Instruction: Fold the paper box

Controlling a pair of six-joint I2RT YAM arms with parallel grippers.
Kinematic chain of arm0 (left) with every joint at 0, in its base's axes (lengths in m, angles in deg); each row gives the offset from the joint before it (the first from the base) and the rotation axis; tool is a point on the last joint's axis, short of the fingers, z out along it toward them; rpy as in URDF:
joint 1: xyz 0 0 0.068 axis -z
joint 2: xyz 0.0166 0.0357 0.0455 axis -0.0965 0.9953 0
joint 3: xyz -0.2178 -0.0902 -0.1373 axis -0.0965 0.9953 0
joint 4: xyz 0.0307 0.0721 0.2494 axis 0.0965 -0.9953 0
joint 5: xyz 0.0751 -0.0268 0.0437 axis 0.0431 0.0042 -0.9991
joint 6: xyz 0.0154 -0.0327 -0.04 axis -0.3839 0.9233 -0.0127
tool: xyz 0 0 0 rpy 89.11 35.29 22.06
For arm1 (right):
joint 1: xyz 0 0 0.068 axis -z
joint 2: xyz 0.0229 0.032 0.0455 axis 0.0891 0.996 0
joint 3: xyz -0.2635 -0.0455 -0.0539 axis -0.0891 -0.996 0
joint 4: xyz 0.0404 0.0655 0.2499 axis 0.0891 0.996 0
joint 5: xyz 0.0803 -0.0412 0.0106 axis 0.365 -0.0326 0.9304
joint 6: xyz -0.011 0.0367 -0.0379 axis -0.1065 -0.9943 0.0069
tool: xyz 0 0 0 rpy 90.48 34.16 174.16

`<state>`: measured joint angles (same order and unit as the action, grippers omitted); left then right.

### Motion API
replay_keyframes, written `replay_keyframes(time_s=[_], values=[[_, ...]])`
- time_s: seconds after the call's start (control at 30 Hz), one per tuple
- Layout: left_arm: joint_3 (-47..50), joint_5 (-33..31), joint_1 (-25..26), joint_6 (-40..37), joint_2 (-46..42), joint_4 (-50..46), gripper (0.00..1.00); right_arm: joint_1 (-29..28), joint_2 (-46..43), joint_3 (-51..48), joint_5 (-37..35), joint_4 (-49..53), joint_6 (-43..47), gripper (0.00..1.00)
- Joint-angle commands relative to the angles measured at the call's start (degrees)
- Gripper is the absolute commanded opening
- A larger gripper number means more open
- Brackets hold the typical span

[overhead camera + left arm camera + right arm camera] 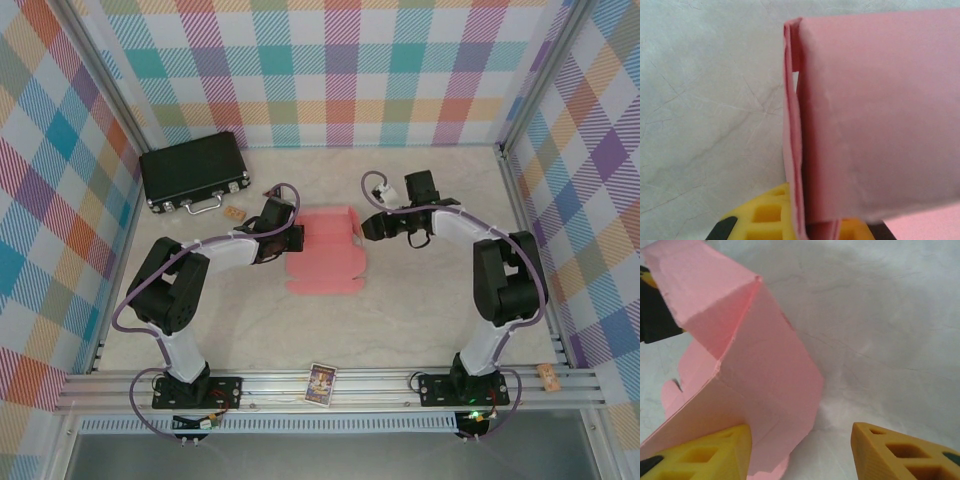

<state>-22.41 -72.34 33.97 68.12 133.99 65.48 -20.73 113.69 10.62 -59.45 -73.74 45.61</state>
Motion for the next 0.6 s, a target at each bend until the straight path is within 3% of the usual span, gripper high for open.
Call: replay_keyframes(time_s=[0.0, 0.3, 0.57], values=[[-0.8, 1.0, 0.2, 0.1, 0.3, -0.1, 0.00, -1.1, 1.0, 1.9, 3.3, 2.4, 1.3, 0.55], [-1.0, 1.1, 0.2, 0.1, 0.2, -0.3, 0.00, -3.8, 3.0, 2.6, 1.0, -0.3, -1.9, 0.53], [-1.1, 1.7, 0.3, 0.2, 0.2, -0.3, 0.00, -6.0, 3.2, -0.7, -1.1, -8.9, -4.4, 0.51]])
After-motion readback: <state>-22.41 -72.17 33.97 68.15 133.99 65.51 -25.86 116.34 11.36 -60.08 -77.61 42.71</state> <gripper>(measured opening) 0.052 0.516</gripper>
